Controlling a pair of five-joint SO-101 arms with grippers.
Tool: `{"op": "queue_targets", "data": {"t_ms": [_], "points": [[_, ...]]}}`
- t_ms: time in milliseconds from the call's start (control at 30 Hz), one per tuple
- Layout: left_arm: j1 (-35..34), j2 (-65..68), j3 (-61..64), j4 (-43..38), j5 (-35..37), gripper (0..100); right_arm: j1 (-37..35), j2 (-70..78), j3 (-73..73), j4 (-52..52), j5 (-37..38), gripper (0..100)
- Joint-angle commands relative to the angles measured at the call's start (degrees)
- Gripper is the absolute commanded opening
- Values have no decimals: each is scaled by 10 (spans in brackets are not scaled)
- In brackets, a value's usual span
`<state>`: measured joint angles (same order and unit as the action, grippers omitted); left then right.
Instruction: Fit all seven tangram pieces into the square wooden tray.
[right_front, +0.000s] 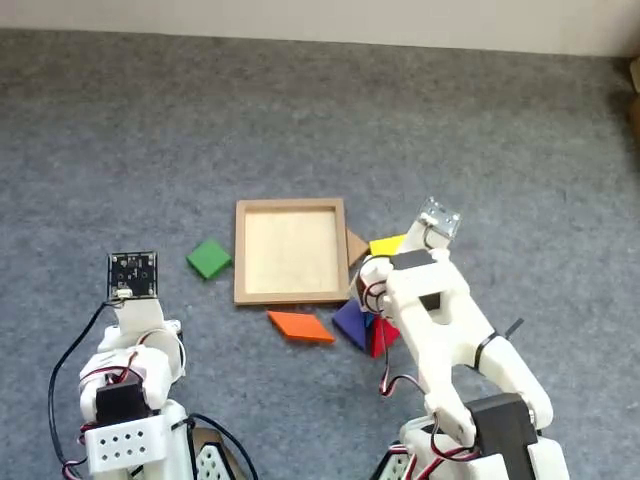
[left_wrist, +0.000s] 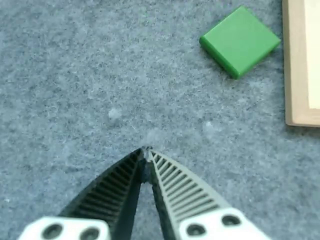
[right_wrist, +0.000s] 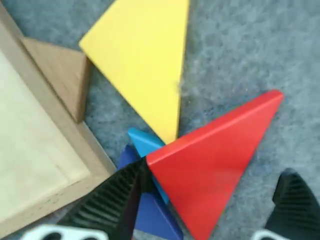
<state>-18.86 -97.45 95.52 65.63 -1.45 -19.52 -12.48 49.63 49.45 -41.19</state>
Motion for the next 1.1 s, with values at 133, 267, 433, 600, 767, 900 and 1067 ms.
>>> {"op": "queue_targets", "data": {"t_ms": [133, 267, 433, 600, 767, 900, 1067], "points": [[-8, -7, -12, -3, -2, 8, 104, 4, -21, 112, 113, 371], [-8, -7, -12, -3, -2, 8, 172, 3, -21, 120, 200, 371], [-7, -7, -12, -4, -2, 8, 234, 2, -22, 120, 308, 371], [-7, -7, -12, -4, -2, 8, 245, -48, -21, 128, 316, 371], [-7, -7, -10, -15, -2, 8, 245, -158, -19, 164, 316, 371], [-7, -7, -10, -15, -2, 8, 253, -209, -16, 164, 318, 371], [-7, -7, -10, -15, -2, 8, 263, -186, -15, 160, 302, 373]]}}
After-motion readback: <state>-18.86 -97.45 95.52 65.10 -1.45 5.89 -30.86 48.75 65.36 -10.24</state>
